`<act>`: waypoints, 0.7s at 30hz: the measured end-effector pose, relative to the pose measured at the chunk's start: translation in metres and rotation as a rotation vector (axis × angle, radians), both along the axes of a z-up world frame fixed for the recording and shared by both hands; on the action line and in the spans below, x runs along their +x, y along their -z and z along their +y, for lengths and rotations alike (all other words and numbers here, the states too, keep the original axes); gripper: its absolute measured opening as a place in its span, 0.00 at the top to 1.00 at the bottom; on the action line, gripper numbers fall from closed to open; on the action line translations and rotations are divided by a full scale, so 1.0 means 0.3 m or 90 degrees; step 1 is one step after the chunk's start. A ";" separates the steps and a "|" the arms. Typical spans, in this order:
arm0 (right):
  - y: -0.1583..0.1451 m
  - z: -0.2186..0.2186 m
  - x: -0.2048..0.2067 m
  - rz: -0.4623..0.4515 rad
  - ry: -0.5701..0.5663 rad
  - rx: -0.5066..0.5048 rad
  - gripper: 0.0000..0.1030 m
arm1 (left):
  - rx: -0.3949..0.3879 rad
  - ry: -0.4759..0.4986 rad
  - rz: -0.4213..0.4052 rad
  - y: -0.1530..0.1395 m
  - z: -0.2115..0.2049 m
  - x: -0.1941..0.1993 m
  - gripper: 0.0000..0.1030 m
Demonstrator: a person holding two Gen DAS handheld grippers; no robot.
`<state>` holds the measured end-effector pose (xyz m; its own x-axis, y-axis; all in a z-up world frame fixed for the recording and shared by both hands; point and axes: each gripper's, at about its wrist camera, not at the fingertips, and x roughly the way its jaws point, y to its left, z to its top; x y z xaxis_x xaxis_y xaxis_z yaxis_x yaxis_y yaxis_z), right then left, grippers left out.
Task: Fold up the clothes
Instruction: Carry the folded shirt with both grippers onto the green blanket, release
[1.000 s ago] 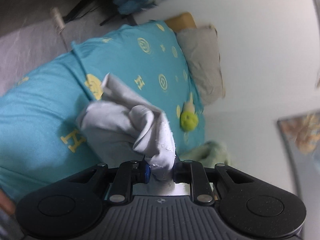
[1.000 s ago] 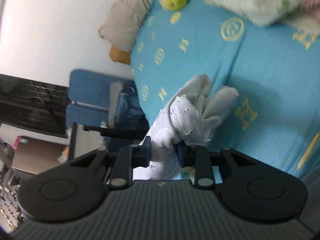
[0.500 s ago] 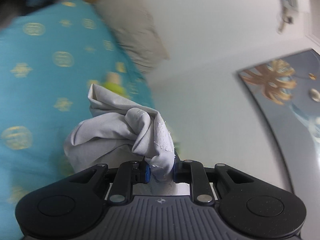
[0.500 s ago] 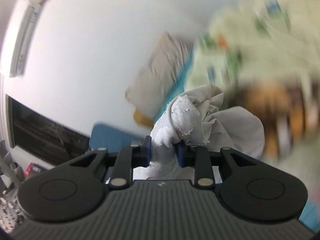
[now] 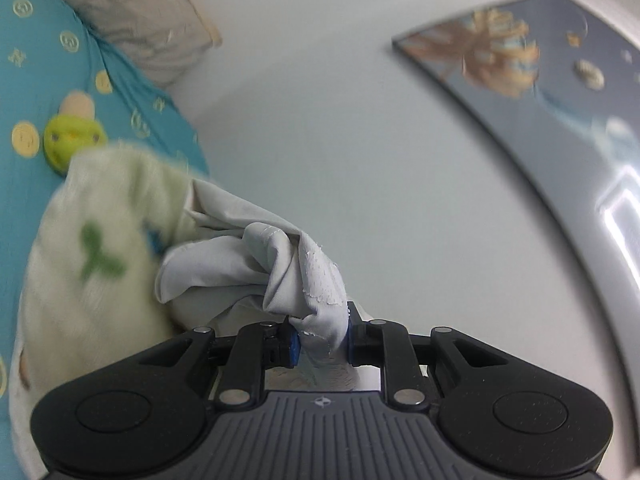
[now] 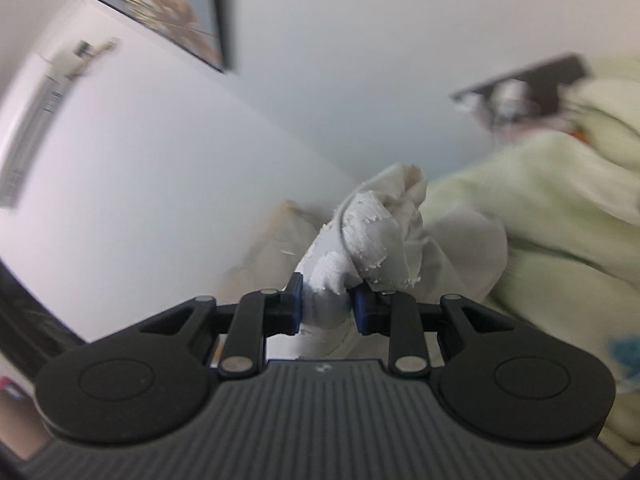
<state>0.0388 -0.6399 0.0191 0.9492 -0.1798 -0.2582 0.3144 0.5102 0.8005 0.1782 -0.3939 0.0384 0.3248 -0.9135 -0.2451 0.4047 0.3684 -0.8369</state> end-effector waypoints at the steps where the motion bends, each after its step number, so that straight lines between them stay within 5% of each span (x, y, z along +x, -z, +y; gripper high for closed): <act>1: 0.042 0.020 -0.030 0.006 0.003 -0.002 0.73 | 0.002 0.009 -0.001 0.048 0.012 -0.025 0.79; 7: 0.274 0.142 -0.194 0.048 0.007 0.022 0.73 | 0.065 0.018 -0.024 0.229 0.069 -0.166 0.77; 12: 0.369 0.181 -0.217 0.091 0.008 0.032 0.73 | 0.138 0.022 -0.065 0.260 0.034 -0.207 0.69; 15: 0.359 0.173 -0.213 0.111 0.007 0.060 0.69 | 0.191 0.021 -0.107 0.216 0.018 -0.223 0.48; 17: 0.336 0.171 -0.223 0.147 0.008 0.087 0.68 | 0.225 0.017 -0.141 0.165 0.029 -0.236 0.24; 21: 0.254 0.195 -0.274 0.204 0.017 0.082 0.67 | 0.276 0.005 -0.203 0.054 0.047 -0.276 0.20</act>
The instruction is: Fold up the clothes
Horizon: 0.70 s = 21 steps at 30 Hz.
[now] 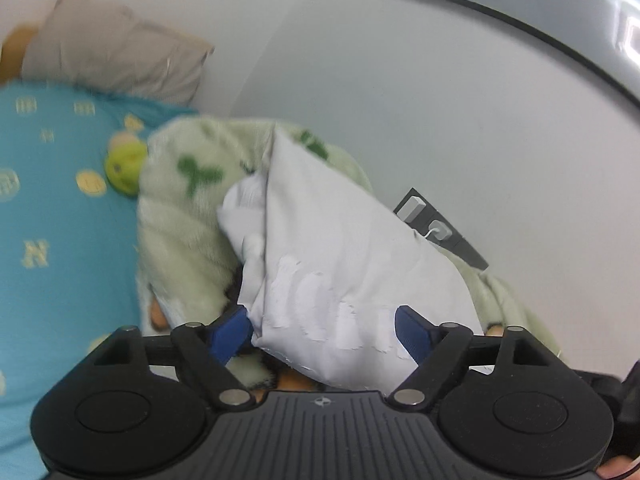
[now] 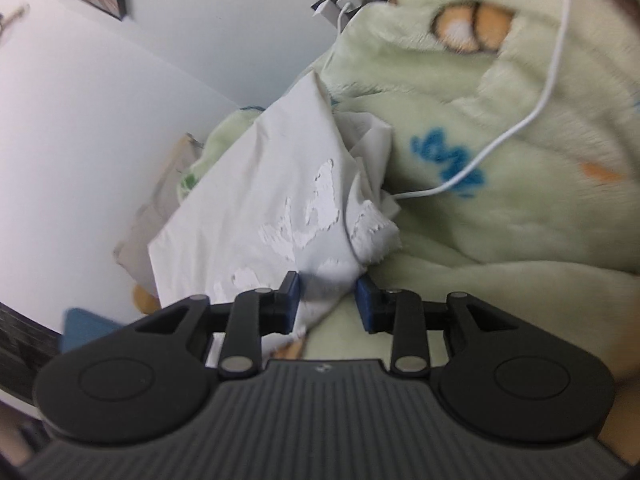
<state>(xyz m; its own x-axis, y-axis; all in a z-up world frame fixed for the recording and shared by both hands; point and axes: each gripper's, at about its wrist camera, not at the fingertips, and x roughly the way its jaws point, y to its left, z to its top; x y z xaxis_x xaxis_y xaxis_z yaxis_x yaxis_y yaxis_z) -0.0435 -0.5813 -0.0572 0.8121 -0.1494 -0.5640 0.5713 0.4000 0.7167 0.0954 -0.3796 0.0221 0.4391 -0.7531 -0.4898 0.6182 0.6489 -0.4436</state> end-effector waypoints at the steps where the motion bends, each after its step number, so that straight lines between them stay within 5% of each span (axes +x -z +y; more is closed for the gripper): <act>1: -0.026 0.014 -0.027 0.003 -0.002 -0.007 0.67 | 0.003 -0.002 -0.012 -0.036 0.017 -0.013 0.18; 10: -0.322 0.187 -0.225 -0.045 -0.051 -0.154 0.67 | -0.011 -0.011 -0.154 -0.381 0.217 -0.337 0.17; 14: -0.442 0.306 -0.313 -0.067 -0.078 -0.249 0.66 | 0.008 -0.013 -0.233 -0.474 0.302 -0.501 0.04; 16: -0.485 0.368 -0.362 -0.078 -0.086 -0.300 0.59 | -0.001 -0.023 -0.257 -0.503 0.361 -0.584 0.00; 18: -0.509 0.432 -0.416 -0.098 -0.090 -0.350 0.36 | -0.009 -0.022 -0.267 -0.517 0.411 -0.643 0.00; 21: -0.528 0.520 -0.486 -0.126 -0.088 -0.414 0.23 | -0.016 -0.025 -0.282 -0.530 0.481 -0.718 0.00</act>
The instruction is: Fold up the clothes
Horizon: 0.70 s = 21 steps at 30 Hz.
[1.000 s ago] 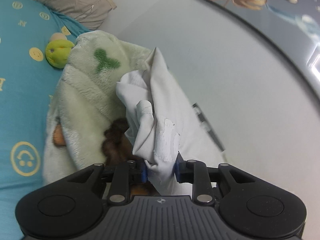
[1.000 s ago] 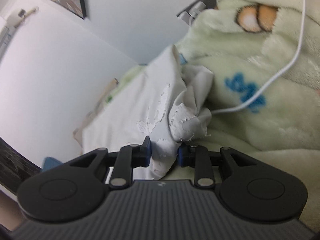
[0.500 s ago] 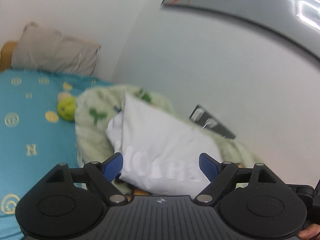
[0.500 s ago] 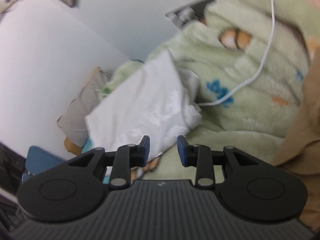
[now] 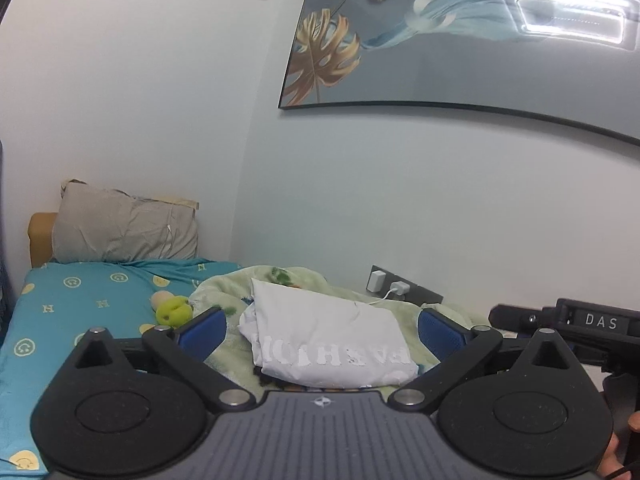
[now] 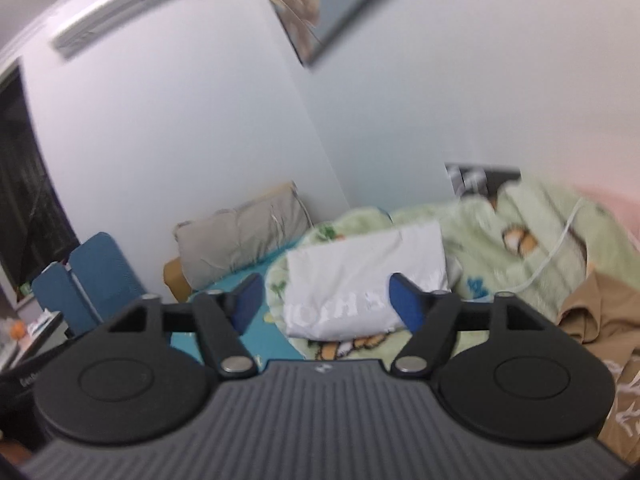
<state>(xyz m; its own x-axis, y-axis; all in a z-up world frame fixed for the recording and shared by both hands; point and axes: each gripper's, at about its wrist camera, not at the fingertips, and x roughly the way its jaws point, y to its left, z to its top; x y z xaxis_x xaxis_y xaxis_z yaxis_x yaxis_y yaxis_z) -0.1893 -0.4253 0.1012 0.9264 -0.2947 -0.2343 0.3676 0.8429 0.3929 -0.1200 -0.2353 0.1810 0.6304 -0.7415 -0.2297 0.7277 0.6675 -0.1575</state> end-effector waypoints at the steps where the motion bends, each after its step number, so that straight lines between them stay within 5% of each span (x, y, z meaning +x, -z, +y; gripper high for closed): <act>1: -0.001 0.028 -0.016 -0.008 -0.001 -0.021 0.16 | -0.001 -0.002 -0.011 -0.003 0.023 -0.025 0.00; 2: -0.002 0.056 -0.033 -0.016 -0.001 -0.042 0.08 | -0.001 -0.004 -0.023 -0.006 0.046 -0.050 0.00; 7: 0.022 0.168 -0.073 -0.024 0.003 -0.112 0.08 | 0.002 -0.022 -0.066 0.012 0.136 -0.151 0.00; 21: 0.146 0.302 -0.044 -0.011 0.026 -0.144 0.08 | 0.013 -0.052 -0.084 0.121 0.241 -0.198 0.00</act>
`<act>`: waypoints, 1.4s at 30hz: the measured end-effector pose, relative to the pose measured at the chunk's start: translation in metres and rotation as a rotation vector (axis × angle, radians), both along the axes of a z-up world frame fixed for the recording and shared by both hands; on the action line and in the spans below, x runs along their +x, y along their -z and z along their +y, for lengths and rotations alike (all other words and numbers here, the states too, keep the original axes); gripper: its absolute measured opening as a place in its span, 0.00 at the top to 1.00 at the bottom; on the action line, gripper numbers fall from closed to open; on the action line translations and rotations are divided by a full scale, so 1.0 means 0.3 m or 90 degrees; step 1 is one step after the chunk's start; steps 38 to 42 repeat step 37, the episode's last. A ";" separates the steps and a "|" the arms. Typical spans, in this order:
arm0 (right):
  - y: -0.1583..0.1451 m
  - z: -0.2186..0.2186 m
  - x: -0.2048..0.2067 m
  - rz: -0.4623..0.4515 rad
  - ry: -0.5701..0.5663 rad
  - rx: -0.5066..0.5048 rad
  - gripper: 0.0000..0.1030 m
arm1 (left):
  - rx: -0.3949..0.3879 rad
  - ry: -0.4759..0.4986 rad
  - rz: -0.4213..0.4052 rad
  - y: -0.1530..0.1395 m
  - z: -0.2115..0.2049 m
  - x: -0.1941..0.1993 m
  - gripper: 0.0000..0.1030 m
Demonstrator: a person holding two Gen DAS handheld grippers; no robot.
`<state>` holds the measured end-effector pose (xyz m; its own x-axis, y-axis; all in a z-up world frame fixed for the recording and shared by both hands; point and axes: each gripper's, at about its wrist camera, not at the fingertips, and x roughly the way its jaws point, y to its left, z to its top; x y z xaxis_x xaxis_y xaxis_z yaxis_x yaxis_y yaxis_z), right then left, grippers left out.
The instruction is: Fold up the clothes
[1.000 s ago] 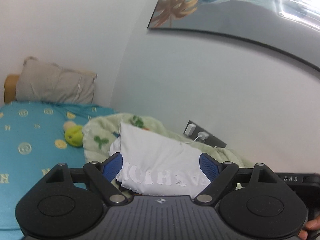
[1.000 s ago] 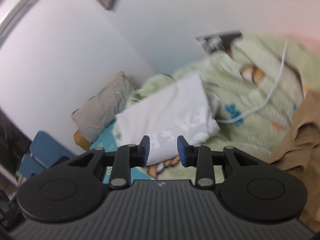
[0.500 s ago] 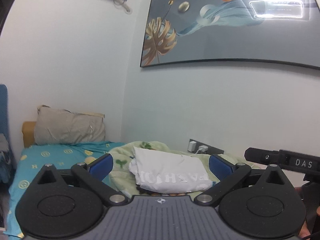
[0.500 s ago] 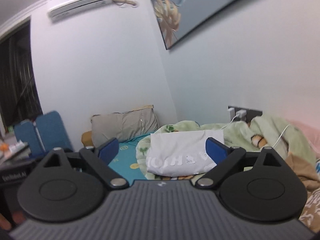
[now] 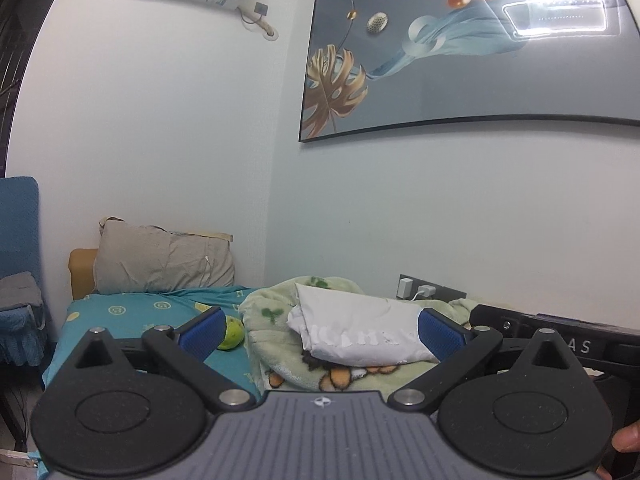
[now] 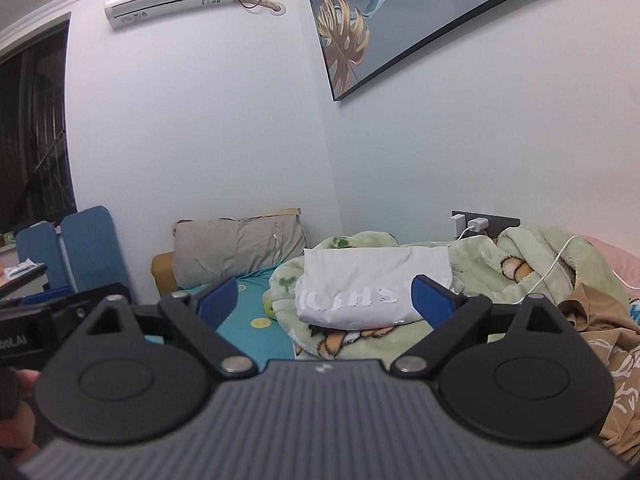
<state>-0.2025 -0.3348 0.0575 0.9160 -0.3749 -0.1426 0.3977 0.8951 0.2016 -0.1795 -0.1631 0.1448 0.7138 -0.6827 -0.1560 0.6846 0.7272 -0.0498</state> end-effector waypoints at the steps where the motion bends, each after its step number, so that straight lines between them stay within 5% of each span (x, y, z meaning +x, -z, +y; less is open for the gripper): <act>1: 0.004 0.004 0.005 0.004 0.001 -0.004 0.08 | 0.004 0.000 -0.002 0.007 -0.003 0.003 0.00; 13: 0.017 0.028 0.007 0.027 0.021 -0.031 0.08 | 0.023 -0.004 0.009 0.059 -0.018 0.030 0.00; 20: 0.008 0.050 0.004 0.030 0.022 -0.041 0.08 | 0.042 -0.020 -0.028 0.061 -0.018 0.000 0.00; 42: 0.004 0.076 0.003 0.044 0.018 -0.058 0.08 | 0.025 -0.024 -0.017 0.061 0.009 0.011 0.00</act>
